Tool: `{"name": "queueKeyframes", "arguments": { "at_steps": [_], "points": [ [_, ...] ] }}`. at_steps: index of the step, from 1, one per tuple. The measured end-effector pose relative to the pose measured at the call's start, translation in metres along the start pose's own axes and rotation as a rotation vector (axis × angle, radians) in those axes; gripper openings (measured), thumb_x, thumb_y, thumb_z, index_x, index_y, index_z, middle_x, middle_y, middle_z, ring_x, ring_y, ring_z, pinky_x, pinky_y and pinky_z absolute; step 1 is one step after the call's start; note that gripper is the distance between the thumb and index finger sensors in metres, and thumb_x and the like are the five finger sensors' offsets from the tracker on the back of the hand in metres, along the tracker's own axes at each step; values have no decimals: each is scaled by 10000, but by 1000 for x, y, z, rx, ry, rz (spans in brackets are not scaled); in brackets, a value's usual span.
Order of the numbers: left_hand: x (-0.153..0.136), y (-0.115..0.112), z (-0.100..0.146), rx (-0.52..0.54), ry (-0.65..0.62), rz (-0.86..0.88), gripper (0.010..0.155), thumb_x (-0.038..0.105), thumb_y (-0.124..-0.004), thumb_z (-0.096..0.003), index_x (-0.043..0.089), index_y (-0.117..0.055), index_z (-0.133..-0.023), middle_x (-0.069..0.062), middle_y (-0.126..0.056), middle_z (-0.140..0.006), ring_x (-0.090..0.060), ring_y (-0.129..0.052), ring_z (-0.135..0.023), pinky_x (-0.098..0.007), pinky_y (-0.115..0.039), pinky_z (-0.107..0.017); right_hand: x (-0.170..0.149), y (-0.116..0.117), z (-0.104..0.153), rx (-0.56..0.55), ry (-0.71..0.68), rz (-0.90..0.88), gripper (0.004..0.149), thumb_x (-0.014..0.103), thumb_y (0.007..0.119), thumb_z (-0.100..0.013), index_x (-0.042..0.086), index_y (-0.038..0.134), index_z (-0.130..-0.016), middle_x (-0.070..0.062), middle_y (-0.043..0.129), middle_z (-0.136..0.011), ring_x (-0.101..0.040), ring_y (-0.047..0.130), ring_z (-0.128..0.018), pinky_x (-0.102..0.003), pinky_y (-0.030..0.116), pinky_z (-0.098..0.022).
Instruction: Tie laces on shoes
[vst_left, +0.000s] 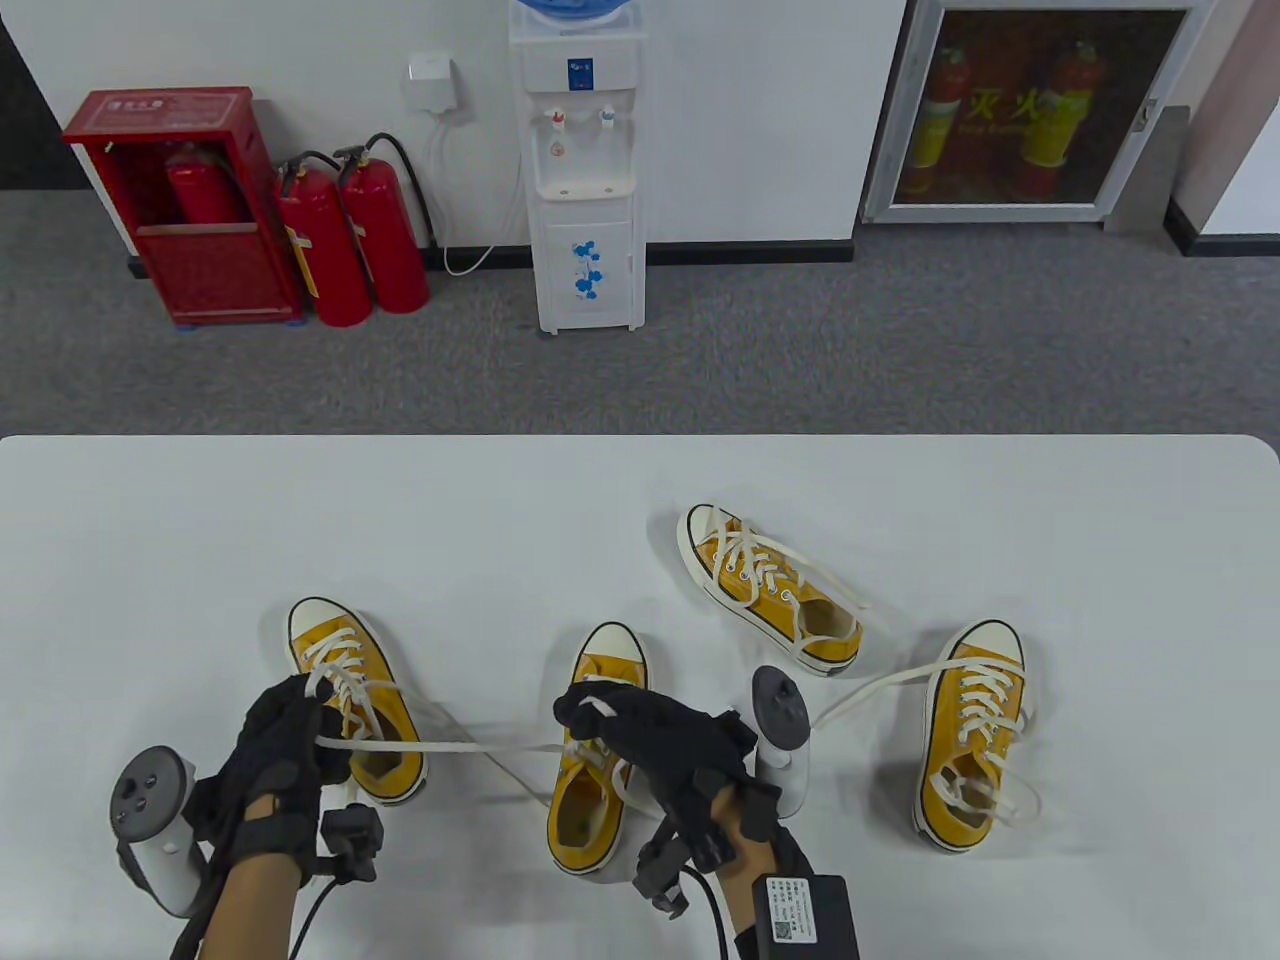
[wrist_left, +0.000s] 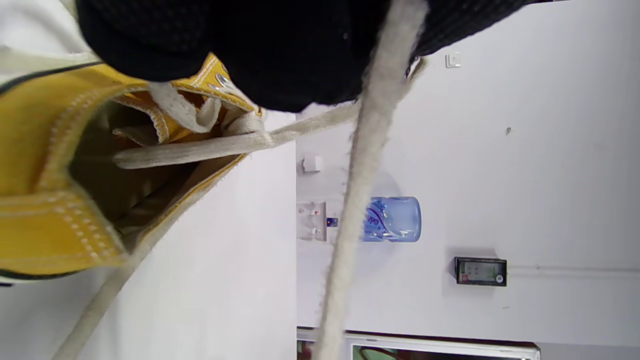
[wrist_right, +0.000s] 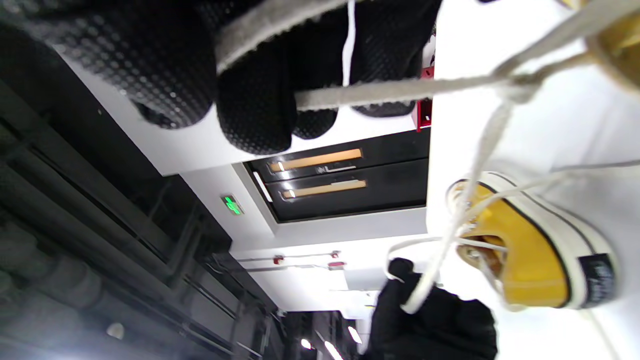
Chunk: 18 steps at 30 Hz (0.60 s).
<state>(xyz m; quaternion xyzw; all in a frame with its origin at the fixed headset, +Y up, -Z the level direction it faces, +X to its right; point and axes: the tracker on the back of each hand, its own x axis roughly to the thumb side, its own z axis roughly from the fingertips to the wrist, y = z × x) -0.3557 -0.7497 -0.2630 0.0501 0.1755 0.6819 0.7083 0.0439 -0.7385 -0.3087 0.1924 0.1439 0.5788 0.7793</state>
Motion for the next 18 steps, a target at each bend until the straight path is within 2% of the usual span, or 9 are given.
{"name": "queueKeyframes", "arguments": {
  "at_steps": [1, 5, 12, 18],
  "points": [
    [0, 0, 0, 2, 2, -1, 442, 419, -697, -522, 269, -709, -937, 45, -935, -657, -155, -986, -363, -468, -851, -422, -1, -2, 1, -11, -6, -14, 457, 441, 847, -461, 150, 905, -809, -34, 787, -1003, -345, 874, -906, -740, 426, -708],
    [-2, 2, -2, 5, 15, -1, 440, 413, -697, -522, 268, -708, -937, 41, -934, -659, -157, -985, -366, -470, -849, -425, -6, -13, 4, -67, 10, -30, 440, 394, 857, -463, 146, 886, -826, -51, 767, -990, -263, 909, -778, -687, 517, -690],
    [-7, 7, -5, 30, 41, 1, 442, 405, -692, -521, 266, -701, -941, 37, -928, -668, -161, -983, -375, -473, -845, -432, -15, -36, 10, -173, 90, 147, 429, 307, 846, -458, 85, 858, -825, -83, 718, -970, -192, 906, -607, -610, 604, -624],
    [-9, 12, -8, 58, 51, 2, 445, 404, -691, -521, 266, -697, -943, 36, -928, -676, -149, -989, -358, -461, -855, -419, -19, -46, 14, -194, 140, 246, 450, 257, 810, -461, 84, 814, -876, -92, 654, -989, -158, 891, -587, -585, 627, -602]
  ]
}}
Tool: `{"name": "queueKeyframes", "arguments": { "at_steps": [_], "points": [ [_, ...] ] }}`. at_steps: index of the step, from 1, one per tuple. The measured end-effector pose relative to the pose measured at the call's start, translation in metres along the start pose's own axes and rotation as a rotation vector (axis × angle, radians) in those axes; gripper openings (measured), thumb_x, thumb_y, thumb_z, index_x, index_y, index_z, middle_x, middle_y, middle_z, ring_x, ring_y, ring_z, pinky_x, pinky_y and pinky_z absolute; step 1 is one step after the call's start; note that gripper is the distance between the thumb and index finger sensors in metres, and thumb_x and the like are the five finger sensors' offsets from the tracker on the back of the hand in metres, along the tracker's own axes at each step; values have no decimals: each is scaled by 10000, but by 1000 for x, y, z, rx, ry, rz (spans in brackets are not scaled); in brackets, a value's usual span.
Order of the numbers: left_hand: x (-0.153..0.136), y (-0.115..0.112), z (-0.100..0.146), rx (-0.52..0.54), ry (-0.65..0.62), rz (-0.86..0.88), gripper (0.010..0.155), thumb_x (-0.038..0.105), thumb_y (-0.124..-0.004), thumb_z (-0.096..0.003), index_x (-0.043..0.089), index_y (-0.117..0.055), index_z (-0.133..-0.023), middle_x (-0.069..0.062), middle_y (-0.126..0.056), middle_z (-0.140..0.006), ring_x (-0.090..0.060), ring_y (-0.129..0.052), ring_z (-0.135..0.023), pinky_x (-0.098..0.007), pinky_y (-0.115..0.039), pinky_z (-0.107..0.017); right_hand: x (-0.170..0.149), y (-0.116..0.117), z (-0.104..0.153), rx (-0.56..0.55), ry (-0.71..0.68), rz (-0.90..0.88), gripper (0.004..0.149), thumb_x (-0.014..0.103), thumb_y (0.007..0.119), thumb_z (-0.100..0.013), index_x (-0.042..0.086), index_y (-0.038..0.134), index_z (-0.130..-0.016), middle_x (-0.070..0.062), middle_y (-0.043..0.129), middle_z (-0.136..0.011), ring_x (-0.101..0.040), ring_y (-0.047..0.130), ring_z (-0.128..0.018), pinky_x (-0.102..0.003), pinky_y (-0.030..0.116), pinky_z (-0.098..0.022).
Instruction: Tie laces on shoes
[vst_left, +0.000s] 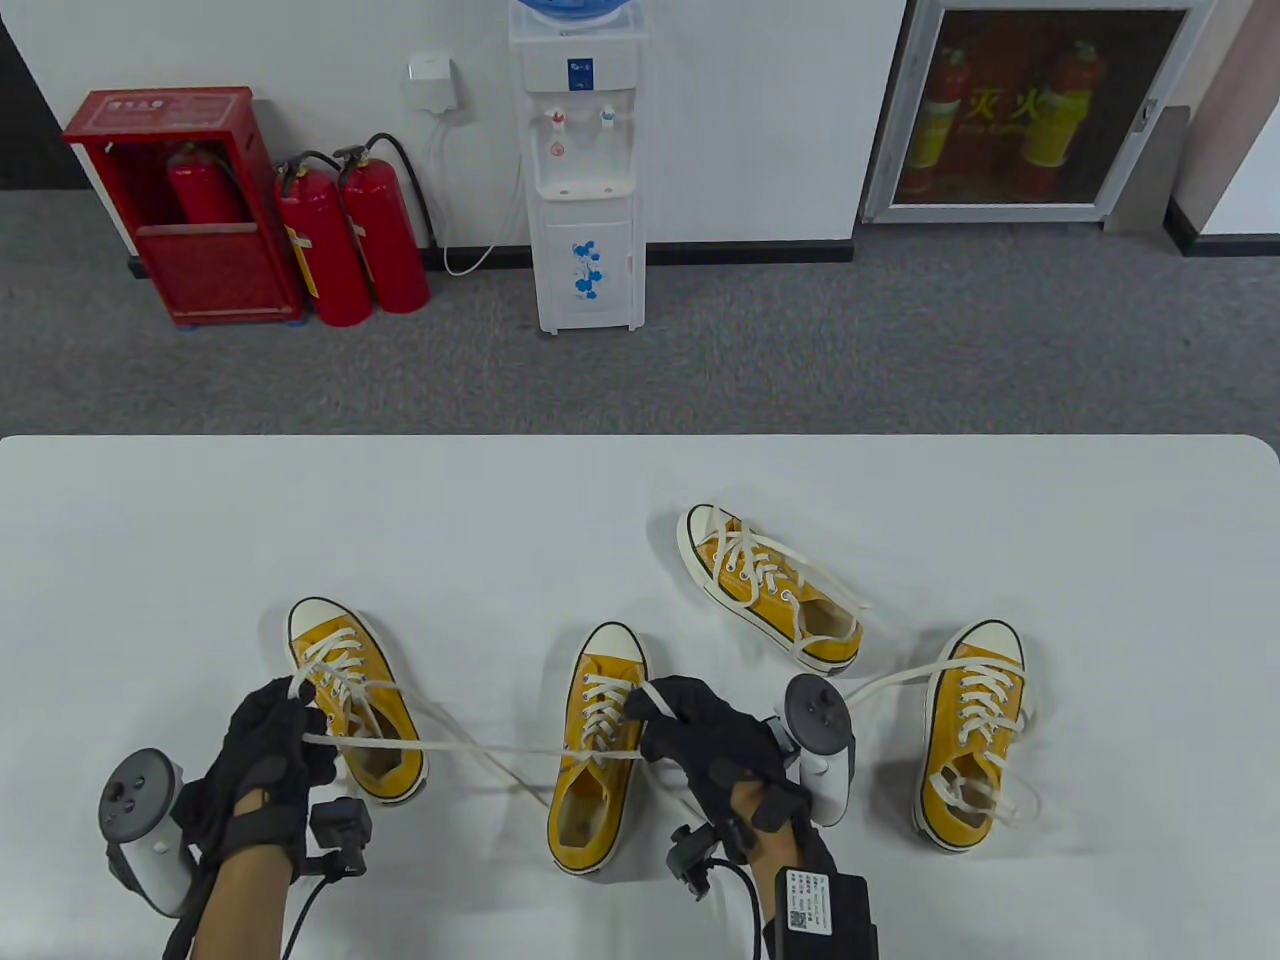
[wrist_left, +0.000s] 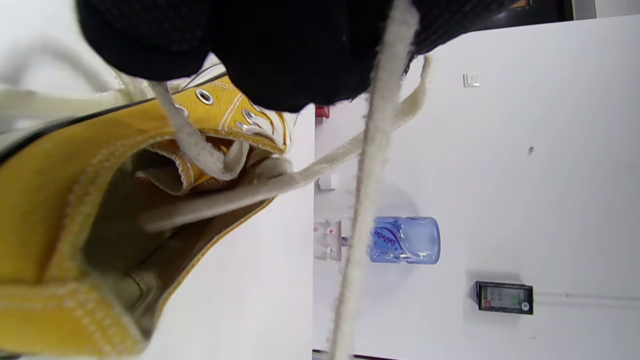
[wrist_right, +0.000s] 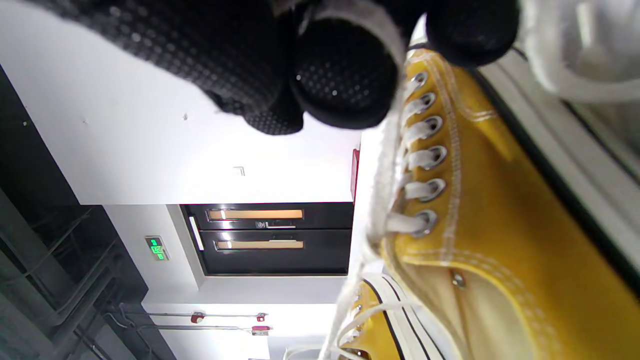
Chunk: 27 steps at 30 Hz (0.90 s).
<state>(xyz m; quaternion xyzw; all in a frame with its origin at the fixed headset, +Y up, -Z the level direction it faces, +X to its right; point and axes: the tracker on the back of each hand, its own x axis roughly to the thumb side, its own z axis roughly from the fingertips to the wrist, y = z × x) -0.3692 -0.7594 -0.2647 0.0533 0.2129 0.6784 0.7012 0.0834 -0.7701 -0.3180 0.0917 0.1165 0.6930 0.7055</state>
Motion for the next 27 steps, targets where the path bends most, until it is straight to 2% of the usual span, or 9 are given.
{"name": "queueKeyframes", "arguments": {
  "at_steps": [3, 8, 16, 19, 27],
  "points": [
    [5, -1, 2, -10, -25, 9, 447, 410, -691, -520, 275, -691, -945, 48, -929, -688, -120, -1009, -314, -430, -886, -383, 9, 8, 1, 7, -23, 113, 460, 246, 796, -460, 86, 797, -891, -93, 625, -1002, -160, 884, -581, -574, 633, -598],
    [21, -9, 11, -88, -90, 93, 454, 411, -693, -521, 280, -676, -955, 55, -921, -722, -58, -1061, -268, -376, -943, -326, 23, 27, 1, 13, -71, 283, 490, 229, 791, -455, 91, 762, -924, -96, 559, -1031, -176, 864, -560, -539, 663, -578],
    [49, -31, 27, -268, -187, 183, 497, 412, -693, -524, 279, -611, -995, 61, -885, -794, -63, -1154, -454, -376, -975, -362, 42, 61, -3, -16, -137, 590, 519, 209, 786, -448, 128, 746, -960, -81, 454, -1059, -180, 817, -566, -503, 668, -560],
    [60, -45, 35, -368, -215, 240, 517, 402, -690, -527, 270, -576, -1014, 50, -855, -828, -96, -1149, -529, -395, -965, -398, 46, 77, -6, 21, -135, 733, 544, 212, 781, -447, 153, 720, -985, -64, 412, -1066, -173, 797, -581, -502, 645, -580],
    [88, -71, 58, -517, -343, 256, 531, 406, -681, -528, 280, -553, -1027, 59, -838, -846, -115, -1148, -561, -400, -963, -410, 49, 97, -7, 19, -147, 869, 570, 194, 791, -436, 165, 707, -999, -57, 406, -1071, -190, 785, -593, -539, 579, -621]
  ]
}}
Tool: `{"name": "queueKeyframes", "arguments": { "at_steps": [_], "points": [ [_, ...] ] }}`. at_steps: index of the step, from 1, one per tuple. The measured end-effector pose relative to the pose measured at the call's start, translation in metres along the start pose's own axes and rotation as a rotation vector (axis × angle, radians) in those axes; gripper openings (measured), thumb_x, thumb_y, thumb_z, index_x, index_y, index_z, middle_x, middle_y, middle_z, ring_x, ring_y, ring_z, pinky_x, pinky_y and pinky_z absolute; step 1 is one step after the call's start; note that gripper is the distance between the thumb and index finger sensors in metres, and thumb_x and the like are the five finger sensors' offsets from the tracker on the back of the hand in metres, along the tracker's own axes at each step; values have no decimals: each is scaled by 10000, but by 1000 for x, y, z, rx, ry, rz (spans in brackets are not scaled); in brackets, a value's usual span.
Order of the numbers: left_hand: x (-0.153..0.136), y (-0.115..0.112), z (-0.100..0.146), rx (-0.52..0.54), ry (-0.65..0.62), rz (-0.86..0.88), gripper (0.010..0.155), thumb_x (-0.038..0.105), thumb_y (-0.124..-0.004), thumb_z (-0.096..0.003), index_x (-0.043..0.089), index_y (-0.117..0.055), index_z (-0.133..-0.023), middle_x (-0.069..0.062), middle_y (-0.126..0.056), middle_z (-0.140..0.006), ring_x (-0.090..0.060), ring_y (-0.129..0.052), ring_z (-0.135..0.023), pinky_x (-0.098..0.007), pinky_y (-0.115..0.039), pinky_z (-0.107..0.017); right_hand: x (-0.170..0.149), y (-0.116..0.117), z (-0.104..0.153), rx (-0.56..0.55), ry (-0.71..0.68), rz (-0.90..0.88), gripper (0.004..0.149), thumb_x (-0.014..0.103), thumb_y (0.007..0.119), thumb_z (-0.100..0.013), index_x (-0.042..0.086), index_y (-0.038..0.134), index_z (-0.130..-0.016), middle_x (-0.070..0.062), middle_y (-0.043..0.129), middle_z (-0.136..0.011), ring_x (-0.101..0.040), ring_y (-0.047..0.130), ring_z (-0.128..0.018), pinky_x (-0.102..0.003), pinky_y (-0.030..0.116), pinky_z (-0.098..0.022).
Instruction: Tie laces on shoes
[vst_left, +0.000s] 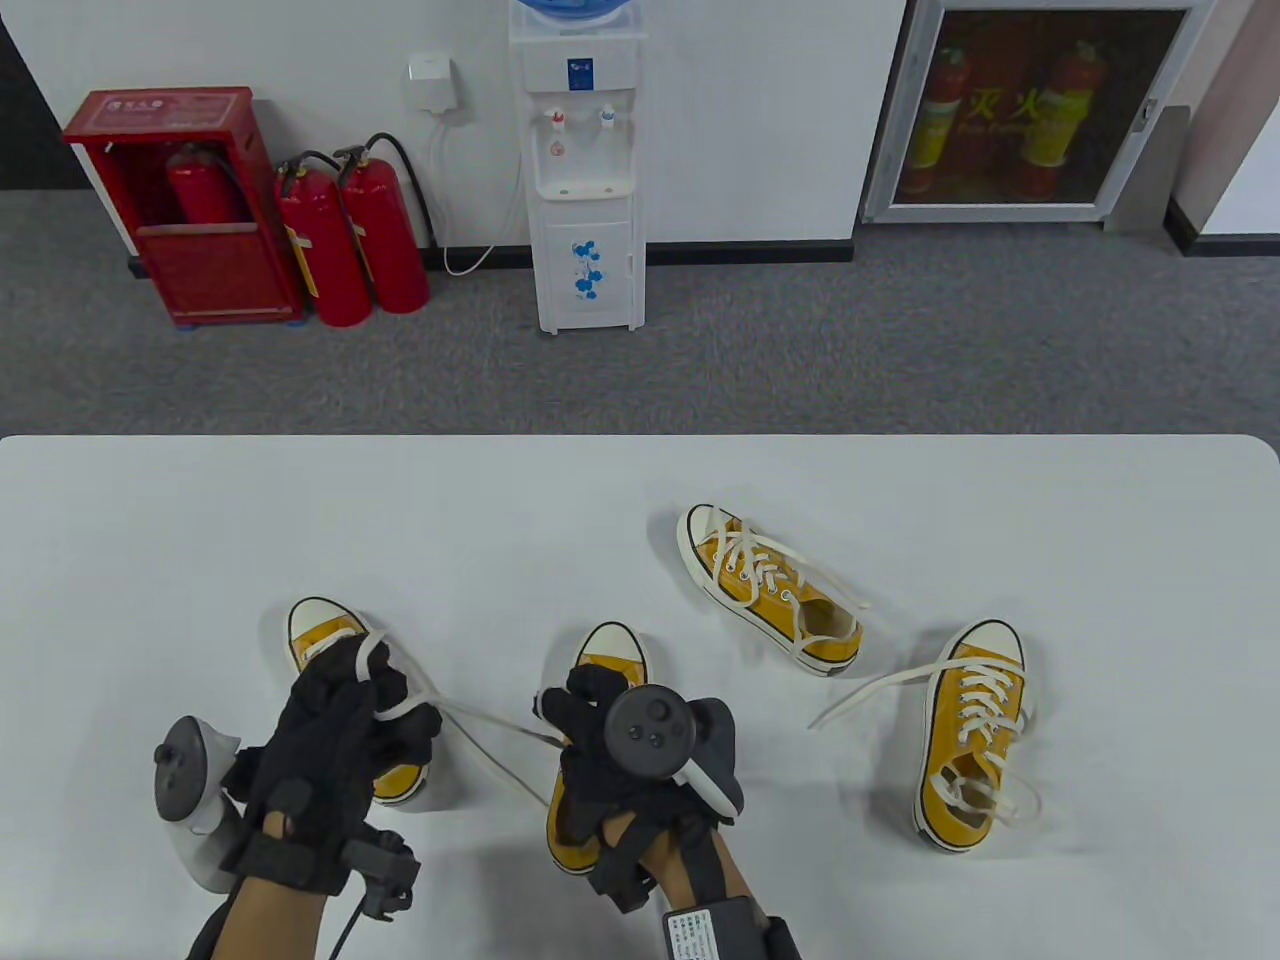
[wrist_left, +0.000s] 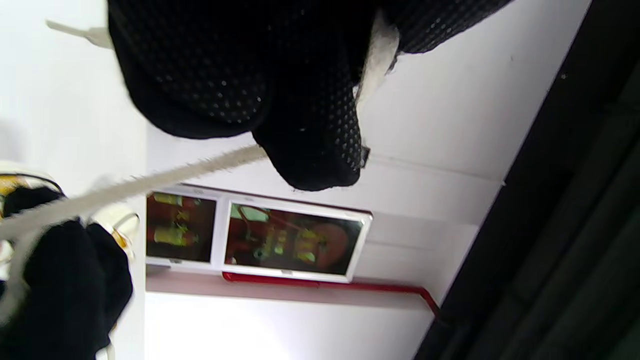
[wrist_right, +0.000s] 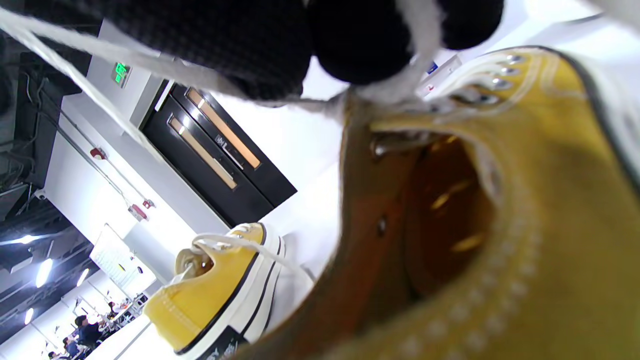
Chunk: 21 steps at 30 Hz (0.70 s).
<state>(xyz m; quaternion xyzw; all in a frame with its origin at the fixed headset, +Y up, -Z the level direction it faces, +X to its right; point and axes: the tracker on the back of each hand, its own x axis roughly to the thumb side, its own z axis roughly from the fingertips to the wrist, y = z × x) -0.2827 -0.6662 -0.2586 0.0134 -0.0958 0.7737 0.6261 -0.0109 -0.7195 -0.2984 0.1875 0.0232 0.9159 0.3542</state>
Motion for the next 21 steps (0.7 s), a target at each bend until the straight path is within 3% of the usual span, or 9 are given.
{"name": "queueKeyframes", "arguments": {
  "at_steps": [8, 16, 21],
  "points": [
    [5, -26, -15, -161, -25, 38, 543, 409, -692, -533, 296, -543, -1043, 62, -832, -864, -148, -1115, -631, -434, -924, -476, 11, 4, 5, 21, -50, 133, 536, 167, 793, -416, 217, 798, -950, -45, 511, -1048, -201, 790, -584, -562, 546, -638],
    [-15, -28, -37, -113, 61, -15, 585, 377, -733, -530, 300, -506, -1064, 42, -779, -923, -203, -1025, -800, -492, -844, -595, 10, 2, 13, 8, -110, 111, 507, 71, 767, -378, 293, 975, -783, -10, 662, -999, -230, 784, -617, -603, 438, -657],
    [-41, -27, -49, -106, 153, -52, 594, 365, -745, -528, 307, -502, -1067, 43, -769, -935, -209, -997, -845, -507, -814, -633, 2, -4, 14, 10, -134, -17, 493, 64, 769, -379, 323, 1022, -714, 1, 695, -986, -231, 787, -641, -622, 421, -669]
  ]
}}
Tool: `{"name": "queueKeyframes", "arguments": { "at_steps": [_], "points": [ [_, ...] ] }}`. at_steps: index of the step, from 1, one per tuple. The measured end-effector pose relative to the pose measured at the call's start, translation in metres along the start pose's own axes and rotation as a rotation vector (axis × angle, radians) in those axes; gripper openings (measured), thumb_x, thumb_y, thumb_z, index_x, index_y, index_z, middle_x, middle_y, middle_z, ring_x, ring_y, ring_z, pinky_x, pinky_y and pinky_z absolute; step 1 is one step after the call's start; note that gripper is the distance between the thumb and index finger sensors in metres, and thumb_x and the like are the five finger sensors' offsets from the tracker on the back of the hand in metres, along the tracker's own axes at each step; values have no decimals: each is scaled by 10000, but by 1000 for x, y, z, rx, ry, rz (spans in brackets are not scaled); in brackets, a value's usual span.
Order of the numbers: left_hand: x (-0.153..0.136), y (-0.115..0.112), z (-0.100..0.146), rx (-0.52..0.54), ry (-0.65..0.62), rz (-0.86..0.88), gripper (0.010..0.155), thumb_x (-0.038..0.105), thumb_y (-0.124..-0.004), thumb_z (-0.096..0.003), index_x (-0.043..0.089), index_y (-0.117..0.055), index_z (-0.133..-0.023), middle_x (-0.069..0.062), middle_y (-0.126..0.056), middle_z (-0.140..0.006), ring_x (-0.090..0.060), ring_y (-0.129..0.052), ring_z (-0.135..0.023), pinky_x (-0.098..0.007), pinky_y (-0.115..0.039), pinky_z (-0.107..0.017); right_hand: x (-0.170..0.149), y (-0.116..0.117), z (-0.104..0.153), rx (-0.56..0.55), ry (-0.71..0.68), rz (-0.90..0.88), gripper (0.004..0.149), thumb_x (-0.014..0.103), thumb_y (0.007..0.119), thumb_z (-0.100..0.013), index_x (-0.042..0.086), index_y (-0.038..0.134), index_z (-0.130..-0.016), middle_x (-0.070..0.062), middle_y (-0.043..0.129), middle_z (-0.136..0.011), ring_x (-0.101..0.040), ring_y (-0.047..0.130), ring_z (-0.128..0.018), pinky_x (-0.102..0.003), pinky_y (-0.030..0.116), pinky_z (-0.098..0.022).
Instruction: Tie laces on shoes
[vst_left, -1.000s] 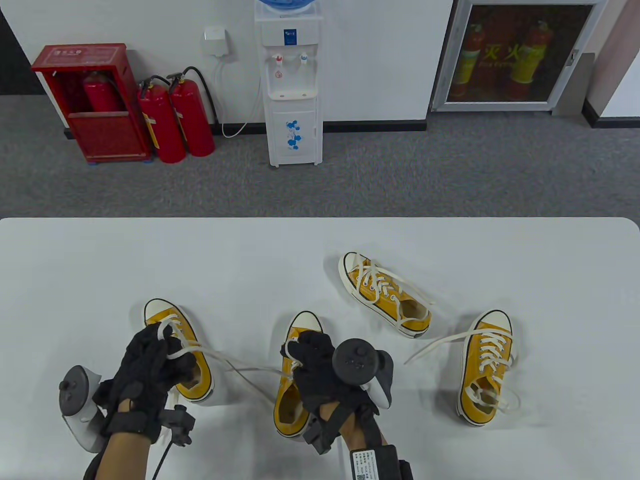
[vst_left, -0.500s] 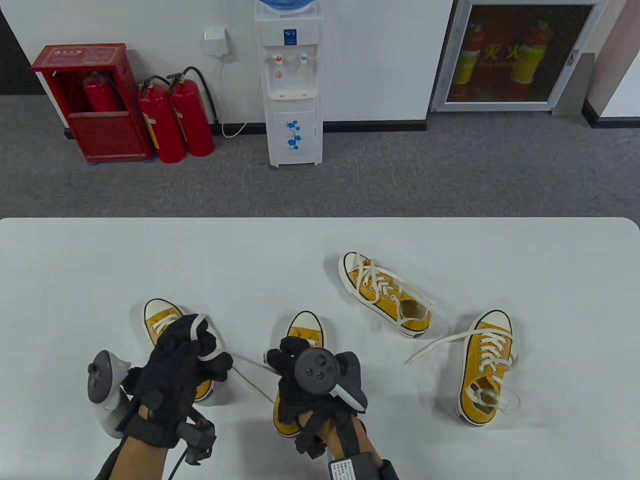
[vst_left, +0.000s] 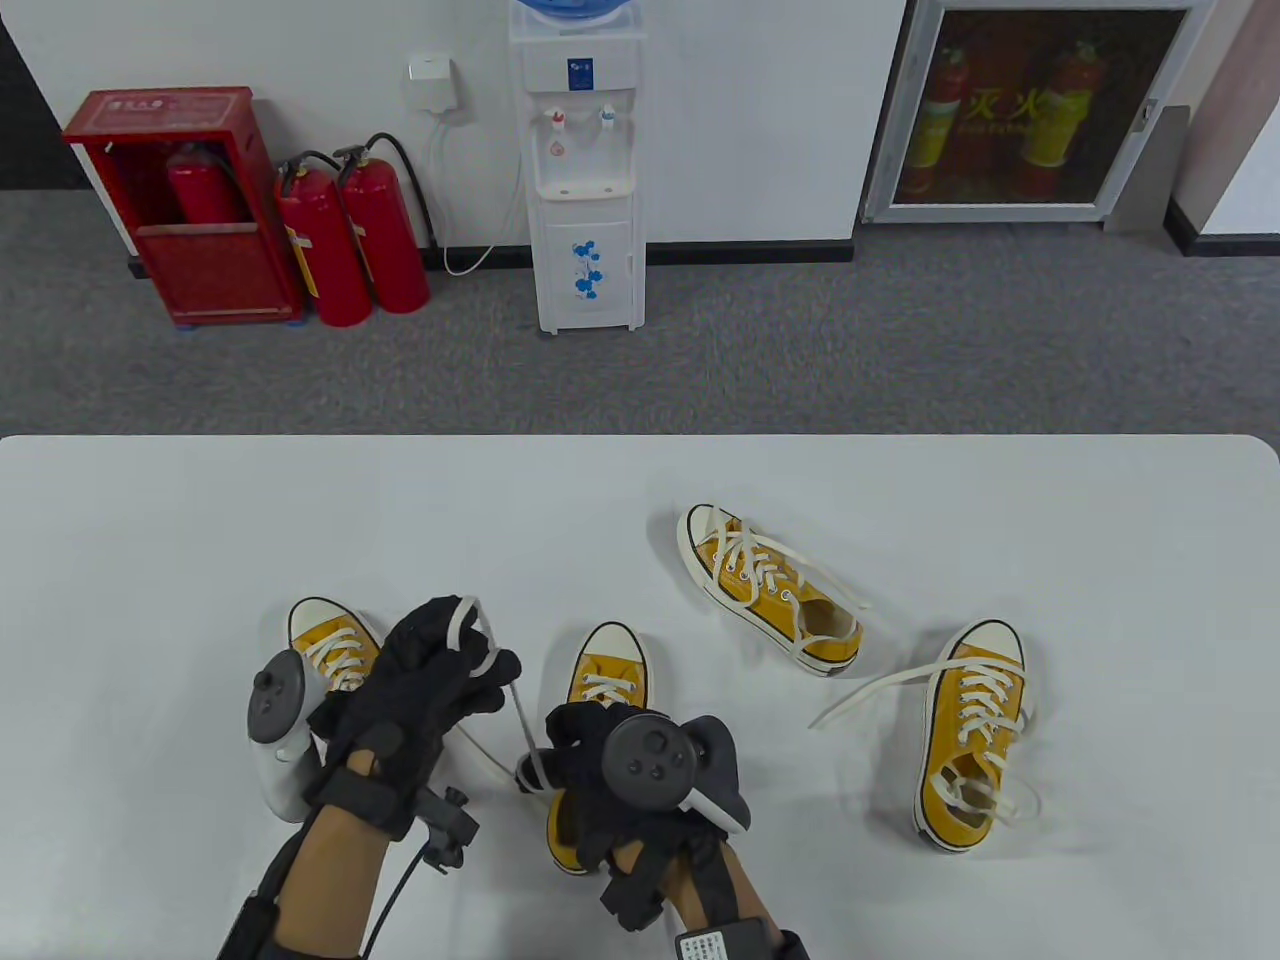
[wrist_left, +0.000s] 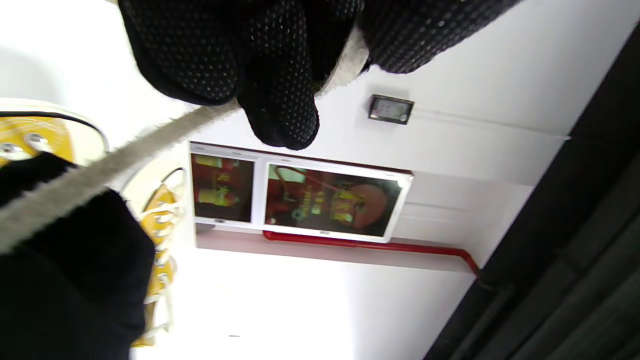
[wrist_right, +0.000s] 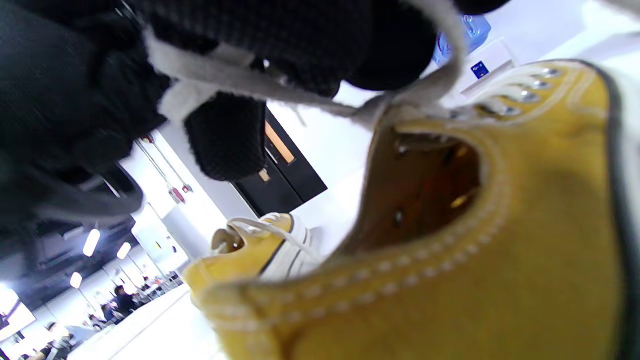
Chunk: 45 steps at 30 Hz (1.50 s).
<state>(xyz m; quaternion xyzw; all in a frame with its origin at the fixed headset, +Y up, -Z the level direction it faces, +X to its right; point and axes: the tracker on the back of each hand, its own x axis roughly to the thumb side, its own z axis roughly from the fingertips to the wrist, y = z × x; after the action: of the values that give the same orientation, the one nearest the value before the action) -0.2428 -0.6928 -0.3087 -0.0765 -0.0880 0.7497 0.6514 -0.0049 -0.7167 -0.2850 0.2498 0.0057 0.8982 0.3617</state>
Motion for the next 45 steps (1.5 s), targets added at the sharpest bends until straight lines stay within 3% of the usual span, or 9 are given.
{"name": "queueKeyframes", "arguments": {
  "at_steps": [7, 15, 24, 31, 40, 45],
  "points": [
    [-33, -7, -9, -26, 94, 2, 601, 349, -750, -527, 311, -499, -1071, 40, -756, -949, -227, -968, -881, -515, -793, -641, -25, -5, 0, -16, 54, -330, 469, 60, 770, -374, 332, 1074, -606, -3, 716, -963, -241, 798, -655, -664, 378, -673],
    [-69, -15, -6, -49, 180, -18, 597, 341, -733, -527, 301, -496, -1074, 28, -747, -952, -234, -969, -873, -507, -802, -620, -49, -3, 3, -14, 134, -601, 462, 82, 773, -387, 320, 1041, -677, -1, 604, -1054, -234, 790, -672, -669, 377, -677],
    [-78, -13, 5, -2, 189, 31, 586, 334, -739, -516, 276, -527, -1060, -2, -774, -919, -245, -1000, -820, -511, -822, -586, -56, 7, 5, -7, 155, -744, 459, 145, 800, -413, 265, 939, -833, 5, 615, -1092, -230, 804, -680, -655, 402, -682],
    [-79, -12, 7, 13, 215, 48, 576, 330, -741, -519, 255, -541, -1054, -23, -781, -898, -258, -1009, -759, -526, -818, -560, -59, 6, 7, -18, 160, -763, 466, 170, 808, -415, 294, 925, -848, 18, 637, -1091, -221, 824, -676, -643, 420, -684],
    [-79, -12, 7, 43, 280, -193, 565, 348, -756, -513, 214, -591, -1036, -46, -830, -819, -247, -1034, -550, -491, -850, -453, -65, 4, 9, -44, 174, -836, 471, 185, 810, -426, 274, 898, -880, 12, 695, -1071, -226, 847, -669, -657, 447, -675],
    [-76, -13, 6, 34, 318, -456, 562, 363, -759, -510, 200, -614, -1028, -38, -860, -773, -216, -1048, -472, -466, -871, -402, -64, 3, 9, -56, 179, -856, 475, 190, 810, -431, 282, 884, -891, -2, 748, -1035, -231, 849, -668, -662, 452, -674]
  ]
}}
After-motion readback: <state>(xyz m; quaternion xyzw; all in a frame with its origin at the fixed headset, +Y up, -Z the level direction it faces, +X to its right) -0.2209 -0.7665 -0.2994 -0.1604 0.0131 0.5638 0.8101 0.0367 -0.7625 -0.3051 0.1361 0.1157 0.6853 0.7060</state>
